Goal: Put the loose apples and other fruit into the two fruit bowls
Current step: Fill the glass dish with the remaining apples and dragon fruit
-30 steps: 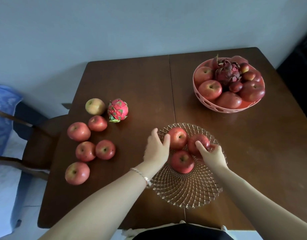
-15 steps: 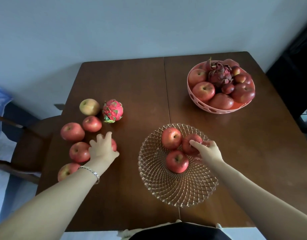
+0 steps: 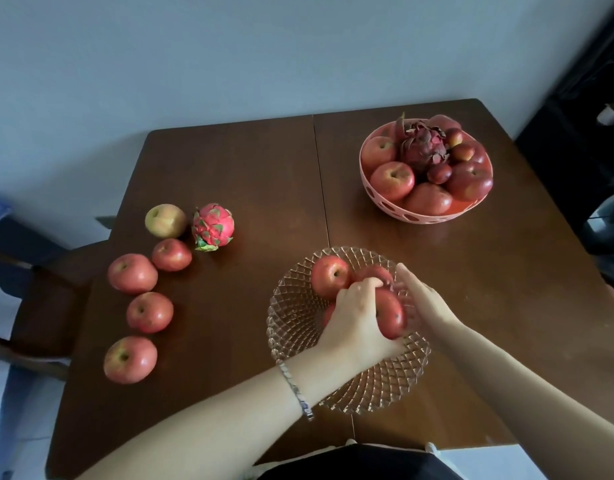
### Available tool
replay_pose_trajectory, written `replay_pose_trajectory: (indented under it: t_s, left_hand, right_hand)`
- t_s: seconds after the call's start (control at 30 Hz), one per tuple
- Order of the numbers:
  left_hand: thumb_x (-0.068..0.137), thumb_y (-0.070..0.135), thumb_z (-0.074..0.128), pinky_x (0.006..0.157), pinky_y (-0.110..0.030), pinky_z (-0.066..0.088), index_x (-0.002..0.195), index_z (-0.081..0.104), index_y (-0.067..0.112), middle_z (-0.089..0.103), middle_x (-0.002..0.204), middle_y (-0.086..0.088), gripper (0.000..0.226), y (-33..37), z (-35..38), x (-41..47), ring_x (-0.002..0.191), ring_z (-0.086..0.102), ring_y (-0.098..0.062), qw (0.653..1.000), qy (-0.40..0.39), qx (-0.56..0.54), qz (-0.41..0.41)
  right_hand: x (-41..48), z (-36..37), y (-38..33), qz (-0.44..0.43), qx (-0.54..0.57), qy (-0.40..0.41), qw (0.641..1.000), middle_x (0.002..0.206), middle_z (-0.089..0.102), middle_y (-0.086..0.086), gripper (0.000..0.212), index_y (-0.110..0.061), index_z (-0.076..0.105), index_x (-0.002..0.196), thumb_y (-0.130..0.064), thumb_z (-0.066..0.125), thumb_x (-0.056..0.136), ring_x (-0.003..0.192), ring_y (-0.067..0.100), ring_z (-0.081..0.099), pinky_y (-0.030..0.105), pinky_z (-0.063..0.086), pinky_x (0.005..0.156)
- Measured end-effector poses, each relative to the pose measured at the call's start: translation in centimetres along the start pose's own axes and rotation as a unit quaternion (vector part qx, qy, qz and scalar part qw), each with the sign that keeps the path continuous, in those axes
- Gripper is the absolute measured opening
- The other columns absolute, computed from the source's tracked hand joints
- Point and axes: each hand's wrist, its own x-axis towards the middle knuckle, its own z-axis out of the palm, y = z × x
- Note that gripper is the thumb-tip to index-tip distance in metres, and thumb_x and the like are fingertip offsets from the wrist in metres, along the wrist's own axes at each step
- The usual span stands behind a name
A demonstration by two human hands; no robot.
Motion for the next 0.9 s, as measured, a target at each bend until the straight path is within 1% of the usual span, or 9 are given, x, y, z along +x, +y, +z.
replay_pose_trajectory:
  t_s: [0.1,0.2,0.33,0.43,0.5,0.57,0.7,0.8,0.9]
  left_hand:
    - [0.06,0.03,0.081,0.098,-0.033,0.041,0.132,0.034,0.02,0.047,0.121,-0.001,0.087,0.3,1.2,0.9,0.113,0.042,-0.019,0.999,0.032,0.008,-0.002]
    - [0.06,0.035,0.082,0.095,-0.033,0.04,0.131,0.036,0.016,0.05,0.123,-0.003,0.086,0.6,2.0,1.6,0.111,0.043,-0.021,0.999,0.041,0.03,0.008]
    - [0.06,0.04,0.083,0.096,-0.033,0.038,0.133,0.034,0.017,0.041,0.135,0.0,0.091,0.1,2.0,2.0,0.117,0.037,-0.021,0.997,-0.027,0.071,0.028]
    - [0.057,0.047,0.082,0.105,-0.04,0.033,0.142,0.02,0.022,0.025,0.148,0.003,0.109,-1.0,0.8,2.3,0.132,0.023,-0.023,0.978,-0.105,0.166,0.066]
    - [0.06,0.053,0.077,0.111,-0.041,0.024,0.146,0.012,0.02,0.018,0.155,0.002,0.114,-2.0,-0.2,2.5,0.14,0.013,-0.023,0.951,-0.11,0.271,0.101]
    - [0.067,0.057,0.069,0.114,-0.04,0.016,0.148,0.006,0.018,0.007,0.158,0.003,0.11,-3.1,-0.9,2.7,0.144,0.002,-0.02,0.928,-0.108,0.336,0.118]
    - [0.079,0.052,0.062,0.115,-0.04,0.012,0.148,0.01,0.019,0.0,0.158,0.004,0.092,-4.4,-0.9,2.8,0.145,-0.001,-0.017,0.918,-0.096,0.357,0.142]
    - [0.081,0.044,0.063,0.115,-0.04,0.01,0.146,0.018,0.018,-0.001,0.158,0.003,0.083,-4.9,-0.4,2.6,0.144,0.01,-0.019,0.916,-0.075,0.364,0.148]
    - [0.082,0.041,0.064,0.115,-0.04,0.008,0.146,0.017,0.019,-0.003,0.158,0.003,0.082,-5.3,0.0,2.5,0.144,0.014,-0.02,0.911,-0.069,0.378,0.149]
  right_hand:
    - [-0.6,-1.0,0.0,0.034,0.042,-0.075,0.996,0.072,0.07,0.002,0.037,-0.018,0.064,0.086,-0.053,0.057,0.078,0.058,0.012,0.068,0.023,0.051,0.047]
    - [-1.5,-1.5,0.2,0.02,0.003,-0.132,0.991,0.094,0.067,0.007,0.05,-0.018,0.06,0.102,-0.046,0.07,0.062,0.073,0.015,0.068,0.025,0.053,0.053]
    - [-1.7,-1.6,0.8,-0.012,-0.015,-0.104,0.994,0.105,0.06,0.014,0.042,-0.015,0.058,0.105,-0.02,0.076,0.068,0.084,0.025,0.066,0.033,0.056,0.064]
    - [-1.5,-2.0,1.4,-0.004,0.009,-0.107,0.994,0.111,0.06,0.017,0.042,-0.015,0.059,0.108,-0.018,0.075,0.069,0.094,0.033,0.065,0.044,0.057,0.074]
    - [-1.5,-2.4,1.6,-0.004,-0.002,-0.099,0.995,0.113,0.06,0.016,0.035,-0.017,0.061,0.106,-0.018,0.072,0.074,0.096,0.033,0.065,0.044,0.057,0.073]
    - [-1.5,-3.1,1.7,-0.015,-0.02,-0.08,0.996,0.11,0.061,0.013,0.03,-0.021,0.062,0.102,-0.02,0.073,0.074,0.092,0.029,0.066,0.036,0.058,0.064]
    - [-1.5,-4.1,1.7,-0.065,-0.172,-0.034,0.982,0.099,0.06,-0.001,0.041,-0.026,0.058,0.105,-0.023,0.079,0.069,0.084,0.013,0.062,0.019,0.051,0.054]
    - [-1.2,-3.4,2.4,-0.123,-0.339,0.007,0.933,0.098,0.054,-0.007,0.051,-0.026,0.048,0.112,-0.032,0.077,0.07,0.076,0.008,0.058,0.013,0.044,0.059]
    - [-1.3,-2.4,3.5,-0.16,-0.409,0.014,0.898,0.108,0.056,-0.001,0.051,-0.023,0.044,0.118,-0.038,0.069,0.076,0.086,0.014,0.056,0.021,0.044,0.073]
